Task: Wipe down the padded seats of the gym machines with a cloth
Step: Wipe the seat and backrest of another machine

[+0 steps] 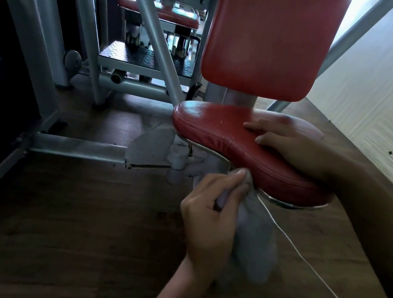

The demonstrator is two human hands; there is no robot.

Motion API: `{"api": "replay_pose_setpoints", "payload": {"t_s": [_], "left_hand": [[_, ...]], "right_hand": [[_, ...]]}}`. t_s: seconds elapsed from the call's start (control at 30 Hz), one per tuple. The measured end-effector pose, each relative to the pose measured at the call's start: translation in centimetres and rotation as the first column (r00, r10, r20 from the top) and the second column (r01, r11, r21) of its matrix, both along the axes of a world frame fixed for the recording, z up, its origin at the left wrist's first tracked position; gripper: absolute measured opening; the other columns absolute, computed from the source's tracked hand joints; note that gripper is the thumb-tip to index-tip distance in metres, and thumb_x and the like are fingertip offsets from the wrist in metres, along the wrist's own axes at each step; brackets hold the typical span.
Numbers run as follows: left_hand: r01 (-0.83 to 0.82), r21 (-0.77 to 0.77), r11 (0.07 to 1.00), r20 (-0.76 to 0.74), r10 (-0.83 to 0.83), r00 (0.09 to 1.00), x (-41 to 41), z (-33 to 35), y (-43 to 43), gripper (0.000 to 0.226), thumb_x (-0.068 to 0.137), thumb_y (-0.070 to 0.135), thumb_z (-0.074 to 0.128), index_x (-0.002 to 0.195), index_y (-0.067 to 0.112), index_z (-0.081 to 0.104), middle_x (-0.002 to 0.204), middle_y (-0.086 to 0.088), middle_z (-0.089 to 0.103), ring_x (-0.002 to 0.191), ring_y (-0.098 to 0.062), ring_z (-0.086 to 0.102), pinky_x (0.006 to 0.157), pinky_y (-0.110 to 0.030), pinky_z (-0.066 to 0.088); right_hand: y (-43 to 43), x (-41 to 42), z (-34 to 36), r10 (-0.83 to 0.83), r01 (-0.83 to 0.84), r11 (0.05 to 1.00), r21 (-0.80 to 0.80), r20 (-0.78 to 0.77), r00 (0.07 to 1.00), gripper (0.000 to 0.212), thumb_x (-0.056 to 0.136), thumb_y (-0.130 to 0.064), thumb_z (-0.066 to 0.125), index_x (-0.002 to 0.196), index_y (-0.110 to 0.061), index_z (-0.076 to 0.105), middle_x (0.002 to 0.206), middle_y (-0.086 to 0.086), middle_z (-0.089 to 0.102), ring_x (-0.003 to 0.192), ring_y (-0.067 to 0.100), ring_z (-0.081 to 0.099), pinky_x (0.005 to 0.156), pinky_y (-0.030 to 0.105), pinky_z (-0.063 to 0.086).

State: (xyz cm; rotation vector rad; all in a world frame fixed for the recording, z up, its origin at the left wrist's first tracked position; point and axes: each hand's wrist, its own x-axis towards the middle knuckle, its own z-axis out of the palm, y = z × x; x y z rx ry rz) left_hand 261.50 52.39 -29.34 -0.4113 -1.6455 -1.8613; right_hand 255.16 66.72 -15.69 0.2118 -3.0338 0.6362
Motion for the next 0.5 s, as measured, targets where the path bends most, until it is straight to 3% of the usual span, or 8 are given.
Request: {"api": "replay_pose_setpoints", "payload": {"t_s": [0.1,0.17,0.33,0.5], "left_hand": [[-0.052,-0.04,0.998,0.014,0.052,0.999,-0.9,0.1,-1.6,0.02,0.089,0.003,0.072,0.108,0.01,0.076,0.105,0.005,0.074,0.101,-0.004,0.069,0.087,-0.019,0.055],[-0.113,-0.016,0.993,0.055,0.114,0.992,-2.2,0.3,-2.6,0.02,0.09,0.003,0.071,0.109,0.01,0.074,0.104,0.007,0.072,0.101,-0.005,0.069,0.085,-0.017,0.054],[-0.218,0.032,0.975,0.098,0.214,0.972,-6.0,0.4,-2.9,0.02,0.09,0.006,0.073,0.11,0.008,0.075,0.103,0.003,0.073,0.101,-0.007,0.069,0.088,-0.033,0.059],[-0.147,0.038,0.988,0.062,0.144,0.988,-3.3,0.3,-0.3,0.02,0.09,0.005,0.072,0.11,0.007,0.075,0.104,0.001,0.075,0.101,-0.006,0.07,0.087,-0.025,0.058]], "right_hand": [[0.2,-0.5,0.3,0.047,-0.049,0.996,0.078,0.029,0.998,0.037,0.1,-0.034,0.053,0.136,-0.043,0.058,0.146,-0.02,0.051,0.135,0.004,0.042,0.116,0.028,0.027],[0.2,-0.9,0.7,0.064,-0.068,0.992,0.105,0.043,0.997,0.036,0.101,-0.033,0.053,0.135,-0.042,0.059,0.138,-0.022,0.053,0.126,0.0,0.043,0.106,0.023,0.027],[0.0,-1.6,0.2,0.029,-0.024,0.993,0.111,-0.045,0.999,0.031,0.099,-0.035,0.054,0.128,-0.041,0.063,0.131,-0.018,0.059,0.119,0.001,0.046,0.097,0.022,0.027],[0.2,-2.0,-0.3,0.024,-0.017,0.996,0.089,-0.074,0.997,0.034,0.099,-0.033,0.057,0.132,-0.04,0.063,0.137,-0.018,0.059,0.115,-0.004,0.043,0.091,0.015,0.025]]}}
